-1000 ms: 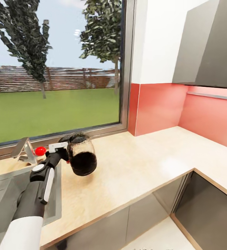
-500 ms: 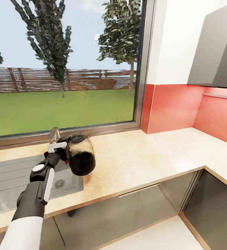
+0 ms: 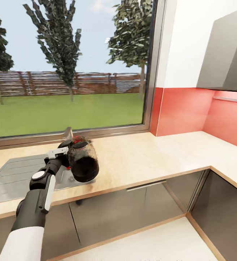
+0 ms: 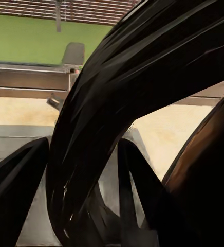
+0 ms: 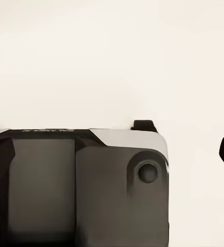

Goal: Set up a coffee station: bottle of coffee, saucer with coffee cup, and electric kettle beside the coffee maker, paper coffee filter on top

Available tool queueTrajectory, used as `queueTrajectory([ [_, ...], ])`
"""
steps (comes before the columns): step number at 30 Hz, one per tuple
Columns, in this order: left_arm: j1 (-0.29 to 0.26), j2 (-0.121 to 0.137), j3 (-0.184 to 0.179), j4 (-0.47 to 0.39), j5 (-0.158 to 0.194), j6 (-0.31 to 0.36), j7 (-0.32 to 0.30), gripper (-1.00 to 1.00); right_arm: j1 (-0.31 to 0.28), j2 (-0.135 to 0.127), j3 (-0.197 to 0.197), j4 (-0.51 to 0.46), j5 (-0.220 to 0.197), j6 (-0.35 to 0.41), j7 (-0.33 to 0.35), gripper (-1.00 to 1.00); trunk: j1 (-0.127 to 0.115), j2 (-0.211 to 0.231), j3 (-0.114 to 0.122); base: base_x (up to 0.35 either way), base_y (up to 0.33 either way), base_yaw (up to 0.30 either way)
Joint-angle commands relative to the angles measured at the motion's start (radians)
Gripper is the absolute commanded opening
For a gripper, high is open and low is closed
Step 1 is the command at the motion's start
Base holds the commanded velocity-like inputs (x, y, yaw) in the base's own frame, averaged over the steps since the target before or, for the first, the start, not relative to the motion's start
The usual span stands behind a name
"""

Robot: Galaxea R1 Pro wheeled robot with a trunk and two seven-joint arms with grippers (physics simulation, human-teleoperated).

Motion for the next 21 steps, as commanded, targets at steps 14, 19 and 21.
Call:
queueTrajectory([
  [14, 0.017, 0.005, 0.011, -0.008, -0.012, 0.003, -0.004, -1.0, 0.0, 0.0, 0.01, -0.001, -0.01, 0.002, -0.004, 1.0, 0.0, -0.003, -0.002, -0.046, 0.0, 0.269],
  [19, 0.017, 0.033, 0.064, -0.014, -0.013, 0.004, -0.001, -1.0, 0.0, 0.0, 0.01, -0.001, -0.01, 0.002, -0.004, 1.0, 0.0, -0.003, -0.002, 0.0, 0.0, 0.273],
  [21, 0.017, 0.057, 0.081, -0.02, -0.014, 0.007, -0.001, -1.0, 0.0, 0.0, 0.01, -0.001, -0.01, 0.002, -0.004, 1.0, 0.0, -0.003, -0.002, 0.0, 0.0, 0.273],
])
